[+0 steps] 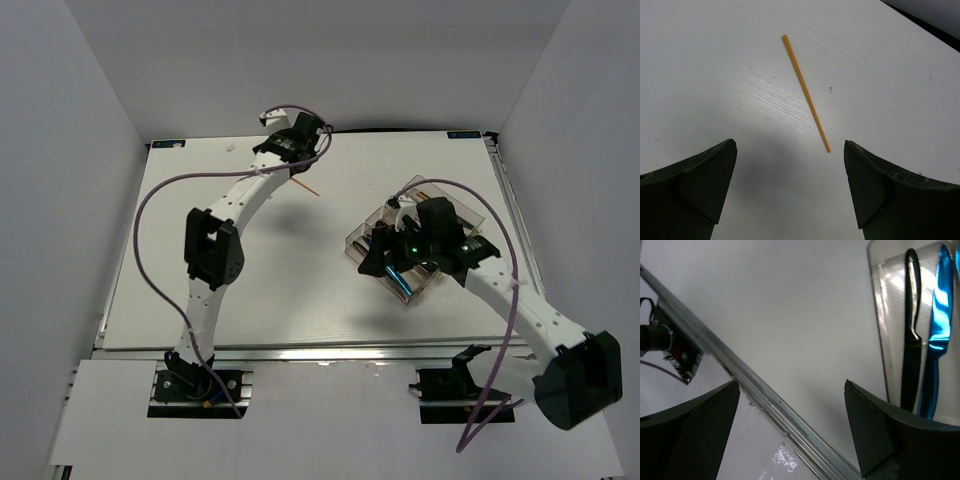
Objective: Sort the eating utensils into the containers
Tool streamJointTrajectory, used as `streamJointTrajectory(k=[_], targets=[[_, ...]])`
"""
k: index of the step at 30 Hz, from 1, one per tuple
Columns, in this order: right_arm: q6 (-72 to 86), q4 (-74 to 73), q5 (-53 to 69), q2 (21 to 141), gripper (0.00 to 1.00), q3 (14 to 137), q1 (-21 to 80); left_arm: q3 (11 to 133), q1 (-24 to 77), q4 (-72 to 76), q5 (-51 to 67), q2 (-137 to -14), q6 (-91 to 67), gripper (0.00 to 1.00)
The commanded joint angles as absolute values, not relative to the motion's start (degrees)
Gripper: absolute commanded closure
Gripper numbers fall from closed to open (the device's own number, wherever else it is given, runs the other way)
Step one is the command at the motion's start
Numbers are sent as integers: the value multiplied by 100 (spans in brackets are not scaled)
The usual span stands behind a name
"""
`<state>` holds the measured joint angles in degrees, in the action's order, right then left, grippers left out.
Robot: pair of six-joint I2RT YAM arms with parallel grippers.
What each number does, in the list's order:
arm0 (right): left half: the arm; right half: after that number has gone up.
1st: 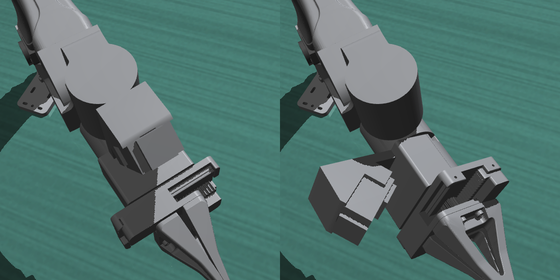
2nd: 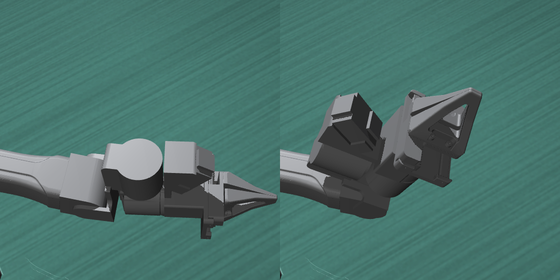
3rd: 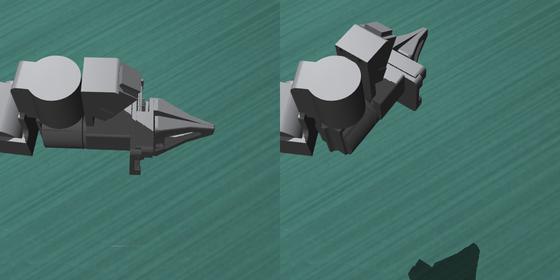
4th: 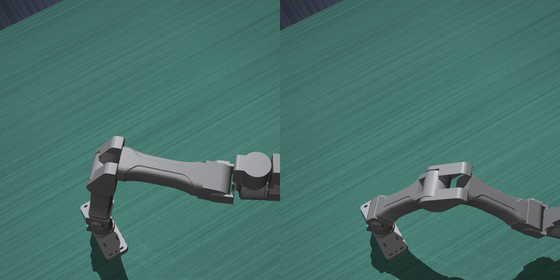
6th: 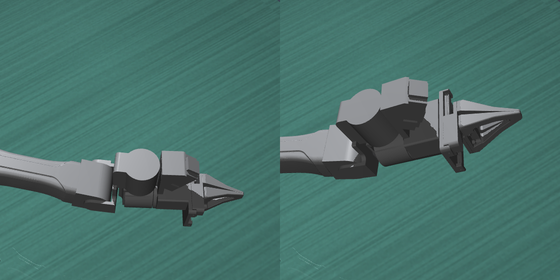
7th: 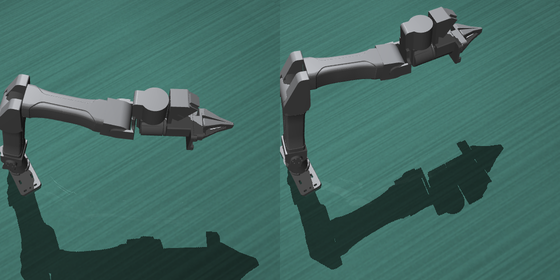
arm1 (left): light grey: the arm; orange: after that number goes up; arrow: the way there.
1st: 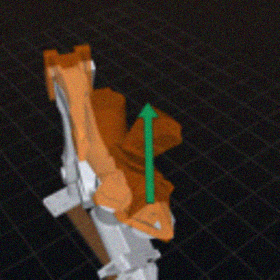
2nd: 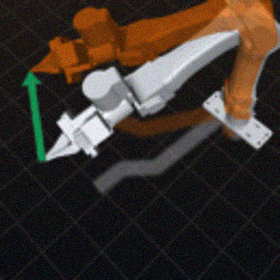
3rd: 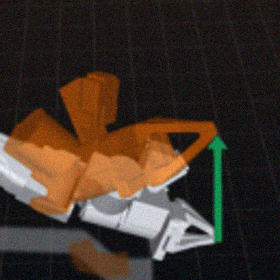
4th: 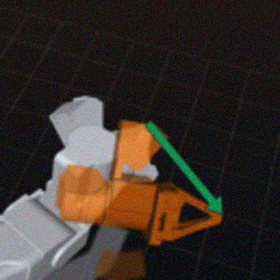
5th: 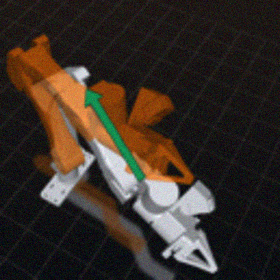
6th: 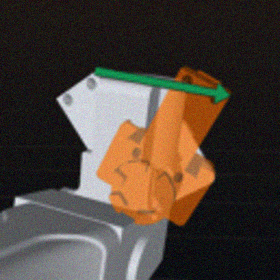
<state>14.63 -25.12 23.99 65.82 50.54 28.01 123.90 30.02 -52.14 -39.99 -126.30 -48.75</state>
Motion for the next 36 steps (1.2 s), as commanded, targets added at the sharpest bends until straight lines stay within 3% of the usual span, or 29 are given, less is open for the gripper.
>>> streamJointTrajectory(k=[1, 5, 10, 17, 23, 26, 28, 31, 36], targets=[[1670, -2372, 2654, 5794, 11, 4747, 2988, 13008, 3023, -4705, -3718, -13068, -4817, 4], [1574, -2854, 2777, 4897, 11, 4351, 3014, 12587, 3032, -3063, -4007, -13376, -4808, 4], [1213, -3436, 2786, 3974, 11, 4263, 3015, 12840, 3032, -2208, -4763, -14141, -4466, 4], [1222, -3735, 3208, 3516, 11, 4324, 3023, 13429, 3032, -2179, -5694, -15081, -4210, 3], [1222, -3709, 3401, 3463, 11, 4201, 3023, 13430, 2848, -1960, -5398, -15459, -4253, 8], [1265, -3577, 3524, 3515, 11, 4096, 3023, 13491, 2821, -2109, -5440, -15565, -4342, 21], [1266, -3516, 3551, 3516, 11, 4061, 3015, 13552, 2821, -2388, -5510, -15592, -4446, 43], [1266, -3481, 3542, 3533, 11, 4087, 3023, 13570, 2795, -2775, -5607, -15592, -4605, 44], [1222, -3480, 3542, 3577, 11, 4183, 3023, 13483, 2602, -3269, -5187, -15697, -4895, 56]])
